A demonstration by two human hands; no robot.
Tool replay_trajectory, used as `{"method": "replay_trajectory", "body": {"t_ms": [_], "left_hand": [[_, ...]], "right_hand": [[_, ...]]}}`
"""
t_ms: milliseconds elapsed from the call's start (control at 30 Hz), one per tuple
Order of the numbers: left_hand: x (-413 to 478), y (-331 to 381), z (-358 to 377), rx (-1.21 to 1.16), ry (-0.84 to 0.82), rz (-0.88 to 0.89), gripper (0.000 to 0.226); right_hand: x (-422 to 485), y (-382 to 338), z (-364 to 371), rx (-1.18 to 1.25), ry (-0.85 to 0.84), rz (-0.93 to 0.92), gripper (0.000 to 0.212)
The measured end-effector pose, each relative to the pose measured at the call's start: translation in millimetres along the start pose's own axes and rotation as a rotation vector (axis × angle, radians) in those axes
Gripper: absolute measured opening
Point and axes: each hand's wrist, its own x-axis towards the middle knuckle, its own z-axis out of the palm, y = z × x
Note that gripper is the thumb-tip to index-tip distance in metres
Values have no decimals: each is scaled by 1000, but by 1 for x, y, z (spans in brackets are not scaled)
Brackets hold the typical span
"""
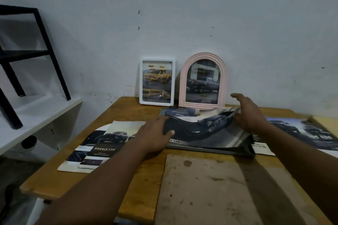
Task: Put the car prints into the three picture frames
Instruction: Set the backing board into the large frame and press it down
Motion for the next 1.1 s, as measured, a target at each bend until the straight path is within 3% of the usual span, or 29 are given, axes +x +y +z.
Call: {"method": "replay_trajectory", "body": {"t_ms": [100, 200, 300, 467, 733, 1100], "left_hand": [[10, 17, 12, 75, -31, 47, 46], [15, 23, 17, 235, 81, 75, 33], [18, 19, 18, 239, 156, 69, 33], [23, -1, 26, 205, 196, 14, 38], [25, -12, 34, 4, 237, 1, 40], [31, -10, 43, 148, 145, -54, 62]], "right_hand": [[1, 25, 5, -30, -11, 33, 62], [1, 37, 17, -23, -26, 22, 38], [-4, 36, 30, -88, -93, -38, 23], [-5, 29, 47, -166, -193, -111, 24], [-10, 41, 60, -265, -130, -167, 32], [-9, 43, 65, -333, -178, -152, 38]]}}
